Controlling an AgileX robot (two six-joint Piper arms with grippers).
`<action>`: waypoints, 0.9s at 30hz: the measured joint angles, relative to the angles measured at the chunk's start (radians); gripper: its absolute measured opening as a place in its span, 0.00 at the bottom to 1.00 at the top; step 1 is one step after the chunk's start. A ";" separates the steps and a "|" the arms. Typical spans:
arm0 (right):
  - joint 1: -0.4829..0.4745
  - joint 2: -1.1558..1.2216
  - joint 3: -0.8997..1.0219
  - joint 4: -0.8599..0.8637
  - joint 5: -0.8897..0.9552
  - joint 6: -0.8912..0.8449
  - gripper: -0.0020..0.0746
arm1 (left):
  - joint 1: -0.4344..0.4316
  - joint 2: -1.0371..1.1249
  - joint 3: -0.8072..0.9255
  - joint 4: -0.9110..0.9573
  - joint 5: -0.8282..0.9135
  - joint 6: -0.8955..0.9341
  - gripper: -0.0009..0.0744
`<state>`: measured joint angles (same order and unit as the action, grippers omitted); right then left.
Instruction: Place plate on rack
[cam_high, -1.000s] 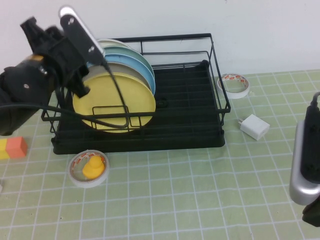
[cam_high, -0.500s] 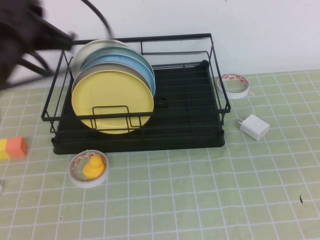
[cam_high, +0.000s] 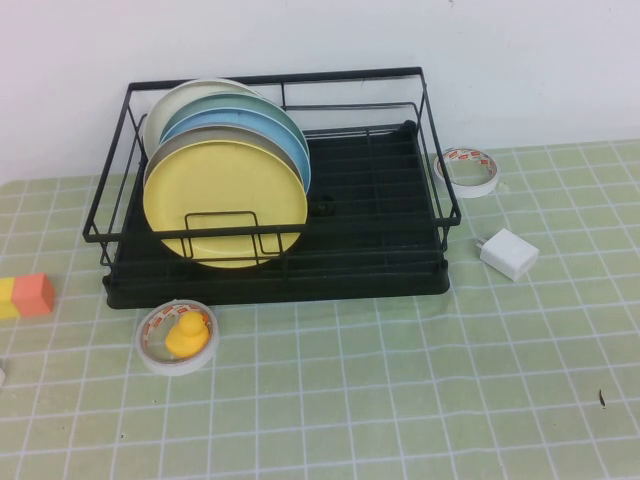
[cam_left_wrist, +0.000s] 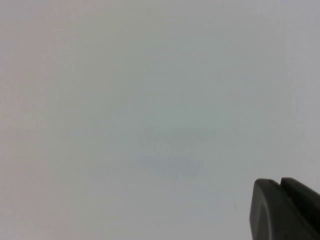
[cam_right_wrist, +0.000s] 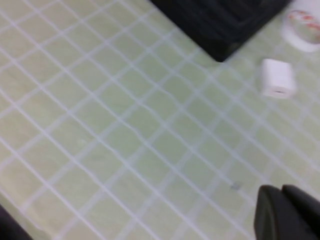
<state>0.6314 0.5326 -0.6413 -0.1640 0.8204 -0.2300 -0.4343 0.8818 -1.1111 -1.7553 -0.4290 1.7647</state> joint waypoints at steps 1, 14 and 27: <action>0.000 -0.015 0.048 0.022 -0.044 0.000 0.03 | 0.000 -0.026 0.008 0.000 0.000 0.002 0.01; 0.000 -0.066 0.297 0.164 -0.287 0.000 0.03 | 0.000 -0.363 0.283 -0.002 0.030 -0.050 0.01; 0.000 -0.066 0.299 0.242 -0.212 0.000 0.02 | 0.000 -0.467 0.498 -0.002 0.060 -0.077 0.01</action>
<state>0.6314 0.4667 -0.3428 0.0777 0.6088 -0.2300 -0.4343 0.4147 -0.6126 -1.7570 -0.3689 1.6872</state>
